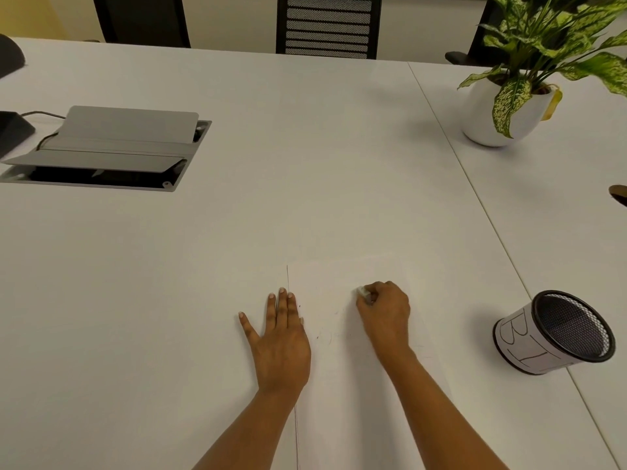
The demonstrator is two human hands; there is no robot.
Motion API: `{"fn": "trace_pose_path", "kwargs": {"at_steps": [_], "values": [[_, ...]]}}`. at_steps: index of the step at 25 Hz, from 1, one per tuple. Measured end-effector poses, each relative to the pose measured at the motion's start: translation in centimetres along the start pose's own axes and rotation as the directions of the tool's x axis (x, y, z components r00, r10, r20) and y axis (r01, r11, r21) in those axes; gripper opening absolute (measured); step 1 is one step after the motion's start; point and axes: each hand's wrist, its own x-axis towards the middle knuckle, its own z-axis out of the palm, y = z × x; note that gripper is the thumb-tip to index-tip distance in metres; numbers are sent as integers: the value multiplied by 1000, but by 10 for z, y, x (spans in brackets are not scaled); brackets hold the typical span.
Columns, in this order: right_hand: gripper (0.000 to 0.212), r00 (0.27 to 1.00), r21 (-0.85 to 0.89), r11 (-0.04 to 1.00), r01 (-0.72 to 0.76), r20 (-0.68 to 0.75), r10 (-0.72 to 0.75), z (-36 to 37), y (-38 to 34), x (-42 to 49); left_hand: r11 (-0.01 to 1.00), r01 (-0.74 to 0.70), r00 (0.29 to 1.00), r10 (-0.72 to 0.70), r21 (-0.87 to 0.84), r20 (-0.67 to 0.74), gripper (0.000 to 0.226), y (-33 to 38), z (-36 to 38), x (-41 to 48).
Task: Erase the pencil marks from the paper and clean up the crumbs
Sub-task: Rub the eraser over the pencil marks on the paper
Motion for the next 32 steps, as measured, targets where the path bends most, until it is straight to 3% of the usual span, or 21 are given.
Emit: {"fn": "trace_pose_path", "kwargs": {"at_steps": [5, 7, 11, 13, 17, 19, 25, 30, 32], "values": [[13, 969, 52, 979, 195, 143, -201, 33, -20, -52, 996, 0, 999, 5, 89, -48, 54, 0, 0, -1], [14, 977, 44, 982, 184, 103, -188, 25, -12, -44, 999, 0, 999, 2, 54, -53, 49, -1, 2, 0], [17, 999, 46, 999, 21, -48, -19, -8, 10, -7, 999, -24, 1000, 24, 30, -20, 52, -3, 5, 0], [15, 999, 44, 999, -8, -48, 10, -6, 6, -9, 999, -18, 1000, 19, 39, -20, 49, 0, 0, 1], [9, 974, 43, 985, 166, 152, -170, 28, -17, -55, 997, 6, 1000, -4, 78, -22, 55, 1, -1, -1], [10, 975, 38, 983, 179, 129, -182, 28, -13, -55, 995, -10, 999, 14, 99, -46, 49, 2, -3, 1], [12, 997, 65, 998, -9, -73, 14, 4, 0, -22, 1000, -24, 999, 24, 11, -25, 52, -1, 2, 1], [7, 976, 44, 981, 188, 101, -192, 30, -16, -46, 999, -6, 1000, 7, 33, -29, 47, 0, -1, -1], [10, 981, 11, 985, 174, 88, -174, 22, -10, -32, 1000, -17, 999, 16, -13, -44, 47, -2, 3, 0]]}}
